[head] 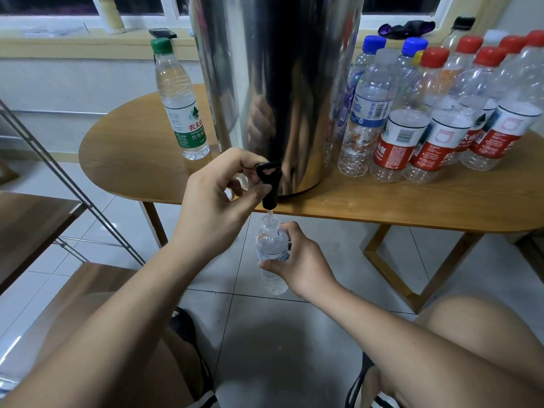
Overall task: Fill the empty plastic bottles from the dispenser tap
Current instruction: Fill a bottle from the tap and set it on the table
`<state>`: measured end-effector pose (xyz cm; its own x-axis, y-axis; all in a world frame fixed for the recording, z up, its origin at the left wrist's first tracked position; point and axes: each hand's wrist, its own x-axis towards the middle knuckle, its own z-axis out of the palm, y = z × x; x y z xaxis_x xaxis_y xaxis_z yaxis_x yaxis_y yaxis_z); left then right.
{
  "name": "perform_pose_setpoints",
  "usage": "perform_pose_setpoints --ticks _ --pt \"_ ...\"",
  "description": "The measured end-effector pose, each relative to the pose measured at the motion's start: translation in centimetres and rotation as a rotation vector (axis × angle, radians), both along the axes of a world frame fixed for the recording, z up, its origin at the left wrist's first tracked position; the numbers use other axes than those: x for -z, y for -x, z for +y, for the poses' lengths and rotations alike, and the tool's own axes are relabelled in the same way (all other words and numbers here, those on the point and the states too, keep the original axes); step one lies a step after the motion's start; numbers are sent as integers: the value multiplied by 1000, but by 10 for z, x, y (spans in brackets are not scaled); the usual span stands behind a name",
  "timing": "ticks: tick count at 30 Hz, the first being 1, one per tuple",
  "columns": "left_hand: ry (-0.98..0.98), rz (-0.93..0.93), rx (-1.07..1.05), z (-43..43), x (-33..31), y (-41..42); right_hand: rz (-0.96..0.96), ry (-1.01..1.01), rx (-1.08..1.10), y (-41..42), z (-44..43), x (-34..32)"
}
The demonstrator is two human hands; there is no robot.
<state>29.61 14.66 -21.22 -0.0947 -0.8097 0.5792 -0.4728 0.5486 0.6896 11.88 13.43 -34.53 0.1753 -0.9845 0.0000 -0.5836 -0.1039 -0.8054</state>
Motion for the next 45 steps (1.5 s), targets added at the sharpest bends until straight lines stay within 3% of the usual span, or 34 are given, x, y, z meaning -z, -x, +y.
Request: perform_pose_setpoints --ticks 45 --pt "4 -8 -2 2 -2 1 -3 -12 2 1 1 -2"
